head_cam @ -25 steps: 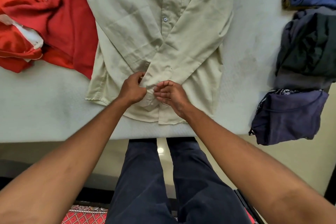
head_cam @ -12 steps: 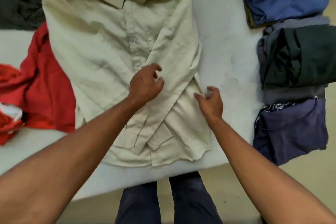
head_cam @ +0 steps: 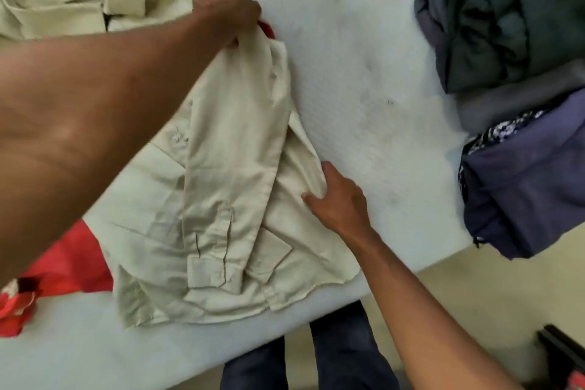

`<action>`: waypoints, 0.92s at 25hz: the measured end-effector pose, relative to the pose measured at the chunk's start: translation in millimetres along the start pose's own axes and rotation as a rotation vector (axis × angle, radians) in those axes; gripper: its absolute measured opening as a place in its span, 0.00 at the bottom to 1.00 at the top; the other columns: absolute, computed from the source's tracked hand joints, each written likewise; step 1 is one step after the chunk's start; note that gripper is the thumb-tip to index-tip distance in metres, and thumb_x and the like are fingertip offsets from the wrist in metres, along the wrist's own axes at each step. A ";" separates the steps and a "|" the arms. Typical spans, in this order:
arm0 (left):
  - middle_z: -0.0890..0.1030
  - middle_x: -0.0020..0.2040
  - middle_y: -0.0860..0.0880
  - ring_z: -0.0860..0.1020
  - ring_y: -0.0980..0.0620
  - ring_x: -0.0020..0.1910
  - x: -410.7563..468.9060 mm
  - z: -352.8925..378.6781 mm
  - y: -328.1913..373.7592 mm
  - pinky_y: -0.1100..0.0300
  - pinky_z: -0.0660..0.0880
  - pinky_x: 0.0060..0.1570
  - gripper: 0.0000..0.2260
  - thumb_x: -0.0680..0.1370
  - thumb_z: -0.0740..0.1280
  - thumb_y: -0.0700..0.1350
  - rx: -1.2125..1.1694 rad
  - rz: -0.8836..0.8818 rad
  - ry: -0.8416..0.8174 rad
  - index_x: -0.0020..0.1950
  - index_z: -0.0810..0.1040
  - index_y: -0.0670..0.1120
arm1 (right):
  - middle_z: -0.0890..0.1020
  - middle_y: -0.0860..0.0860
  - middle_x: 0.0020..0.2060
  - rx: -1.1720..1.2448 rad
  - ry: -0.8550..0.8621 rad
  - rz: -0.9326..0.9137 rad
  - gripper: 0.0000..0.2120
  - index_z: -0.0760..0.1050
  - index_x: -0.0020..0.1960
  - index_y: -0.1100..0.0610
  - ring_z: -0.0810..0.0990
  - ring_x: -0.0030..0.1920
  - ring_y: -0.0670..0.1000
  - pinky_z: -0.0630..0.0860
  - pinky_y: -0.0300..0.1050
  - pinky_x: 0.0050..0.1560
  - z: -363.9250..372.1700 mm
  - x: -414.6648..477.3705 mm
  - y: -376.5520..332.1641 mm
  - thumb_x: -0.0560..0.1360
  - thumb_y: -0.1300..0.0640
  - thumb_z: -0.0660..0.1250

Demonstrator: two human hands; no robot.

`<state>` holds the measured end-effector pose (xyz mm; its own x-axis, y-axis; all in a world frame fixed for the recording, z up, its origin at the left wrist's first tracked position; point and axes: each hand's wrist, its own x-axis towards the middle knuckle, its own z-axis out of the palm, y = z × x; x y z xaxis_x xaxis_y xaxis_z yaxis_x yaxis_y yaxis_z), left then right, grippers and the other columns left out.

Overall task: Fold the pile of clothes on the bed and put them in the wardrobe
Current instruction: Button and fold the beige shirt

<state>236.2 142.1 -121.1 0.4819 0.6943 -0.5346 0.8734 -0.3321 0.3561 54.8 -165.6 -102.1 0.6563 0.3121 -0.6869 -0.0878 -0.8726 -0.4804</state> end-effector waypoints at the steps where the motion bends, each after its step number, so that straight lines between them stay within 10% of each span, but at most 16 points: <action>1: 0.74 0.63 0.46 0.79 0.45 0.59 2.4 0.2 -1.9 0.53 0.81 0.39 0.33 0.68 0.70 0.52 -0.038 -0.016 -0.010 0.71 0.64 0.48 | 0.82 0.50 0.54 -0.018 -0.010 -0.011 0.24 0.69 0.67 0.50 0.82 0.52 0.56 0.77 0.48 0.50 0.1 -3.4 1.5 0.76 0.46 0.72; 6: 0.78 0.60 0.51 0.79 0.52 0.57 -20.8 -11.2 -25.5 0.57 0.79 0.59 0.23 0.74 0.61 0.41 -0.336 0.138 0.124 0.70 0.66 0.49 | 0.82 0.50 0.52 0.017 -0.032 0.003 0.22 0.69 0.66 0.49 0.82 0.50 0.56 0.79 0.51 0.51 6.0 -23.9 10.6 0.75 0.49 0.71; 10: 0.75 0.44 0.54 0.75 0.57 0.43 -26.3 -34.2 -50.8 0.63 0.79 0.46 0.09 0.76 0.59 0.36 -0.544 0.059 0.169 0.52 0.71 0.50 | 0.82 0.48 0.52 -0.022 -0.093 -0.025 0.19 0.70 0.68 0.49 0.82 0.50 0.53 0.77 0.47 0.49 11.2 -52.5 7.3 0.78 0.49 0.68; 19: 0.74 0.37 0.52 0.71 0.56 0.26 -38.5 -134.4 -127.0 0.62 0.70 0.25 0.12 0.77 0.56 0.34 -0.569 0.042 0.176 0.51 0.72 0.50 | 0.83 0.51 0.51 0.123 -0.251 -0.192 0.41 0.46 0.83 0.40 0.82 0.46 0.51 0.79 0.46 0.47 124.0 -131.4 -110.6 0.79 0.58 0.65; 23: 0.76 0.41 0.53 0.72 0.56 0.34 -25.7 -181.4 -171.4 0.64 0.72 0.29 0.11 0.81 0.54 0.38 -0.587 0.015 0.228 0.50 0.73 0.51 | 0.81 0.51 0.54 0.046 -0.260 -0.216 0.43 0.42 0.83 0.40 0.81 0.49 0.52 0.75 0.43 0.46 188.2 -138.3 -178.1 0.78 0.59 0.64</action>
<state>61.4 297.0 -29.4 0.4104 0.8322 -0.3728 0.6515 0.0184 0.7584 -161.3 17.4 -24.1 0.4506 0.5786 -0.6798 -0.0053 -0.7598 -0.6502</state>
